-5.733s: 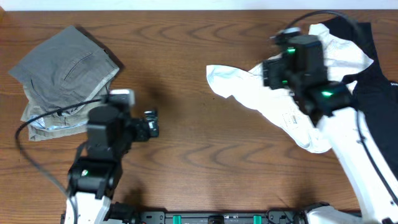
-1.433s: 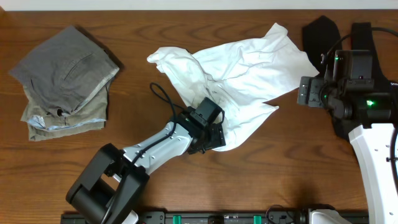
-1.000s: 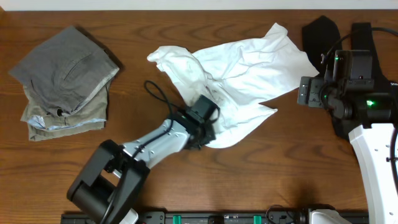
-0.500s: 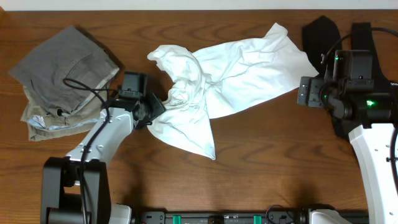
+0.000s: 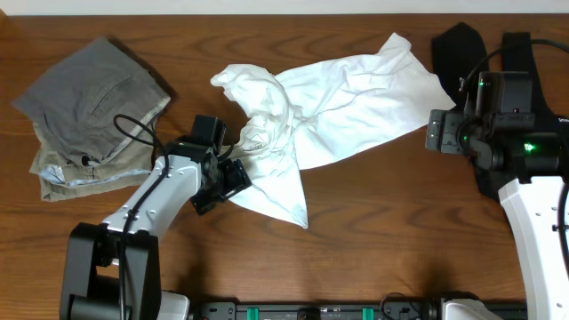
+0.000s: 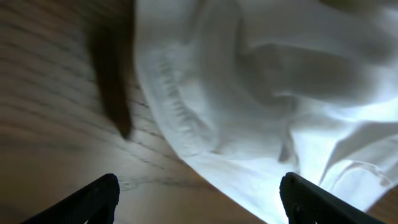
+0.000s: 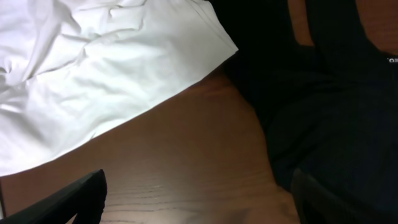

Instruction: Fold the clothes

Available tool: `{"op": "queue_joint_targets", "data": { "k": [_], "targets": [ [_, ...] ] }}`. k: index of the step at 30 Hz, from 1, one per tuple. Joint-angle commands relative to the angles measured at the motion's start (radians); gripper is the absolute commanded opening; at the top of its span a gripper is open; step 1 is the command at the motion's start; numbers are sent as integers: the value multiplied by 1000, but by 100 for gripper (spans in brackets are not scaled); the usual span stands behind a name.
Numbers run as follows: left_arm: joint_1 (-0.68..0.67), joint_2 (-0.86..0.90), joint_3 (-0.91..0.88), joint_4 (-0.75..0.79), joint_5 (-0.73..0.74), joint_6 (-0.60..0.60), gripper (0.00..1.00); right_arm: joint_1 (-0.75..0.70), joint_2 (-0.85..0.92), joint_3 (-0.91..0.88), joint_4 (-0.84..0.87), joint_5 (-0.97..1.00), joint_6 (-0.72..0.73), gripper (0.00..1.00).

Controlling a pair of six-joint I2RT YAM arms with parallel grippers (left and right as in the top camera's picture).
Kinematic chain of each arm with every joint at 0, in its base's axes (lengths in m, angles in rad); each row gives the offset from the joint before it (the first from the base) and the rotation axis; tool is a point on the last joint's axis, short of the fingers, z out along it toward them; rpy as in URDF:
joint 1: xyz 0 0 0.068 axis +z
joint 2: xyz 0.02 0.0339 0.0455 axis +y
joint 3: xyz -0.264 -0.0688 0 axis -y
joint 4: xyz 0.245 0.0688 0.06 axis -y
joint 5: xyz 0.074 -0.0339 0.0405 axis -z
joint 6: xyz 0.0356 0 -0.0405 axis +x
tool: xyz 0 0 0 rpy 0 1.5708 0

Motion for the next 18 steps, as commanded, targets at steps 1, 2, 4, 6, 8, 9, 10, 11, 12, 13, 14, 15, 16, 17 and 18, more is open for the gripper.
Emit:
{"op": "queue_joint_targets", "data": {
  "k": [1, 2, 4, 6, 8, 9, 10, 11, 12, 13, 14, 15, 16, 17, 18],
  "targets": [
    [0, -7, -5, 22, -54, -41, 84, -7, -11, 6, 0, 9, 0, 93],
    [-2, -7, -7, 36, -54, -41, 84, -7, -11, 6, 0, 9, 0, 93],
    [-4, -7, -8, 43, -42, -41, 81, -7, -11, 6, -1, 9, 0, 93],
    [-12, -7, -9, 38, -29, -42, 78, -7, -11, 6, -2, 9, 0, 93],
    [-23, -5, -14, 40, -27, -53, 77, -7, -11, 6, -1, 9, 0, 93],
    [-28, -5, -18, 40, -27, -69, 78, -7, -11, 6, 0, 9, 0, 93],
    [-34, -3, -25, 43, -27, -81, 78, -7, -11, 6, 1, 9, 1, 93],
    [-39, -1, -30, 47, -27, -87, 78, -7, -11, 6, 1, 9, 0, 93],
    [-43, 3, -38, 57, -27, -88, 78, -7, -11, 6, 1, 9, 0, 93],
    [-47, 6, -45, 66, -27, -98, 77, -7, -11, 6, 0, 9, 0, 93],
    [-49, 11, -56, 77, -23, -112, 77, -7, -11, 6, 1, 9, 0, 93],
    [-51, 13, -64, 86, -20, -121, 78, -7, -11, 6, 1, 9, 0, 93],
    [-53, 17, -77, 100, -19, -132, 77, -7, -11, 6, 0, 9, 0, 93],
    [-54, 19, -86, 110, -19, -136, 78, -7, -11, 6, 0, 9, 0, 93],
    [-54, 21, -95, 125, -20, -136, 77, -7, -11, 6, 0, 9, 0, 93]
  ]
}}
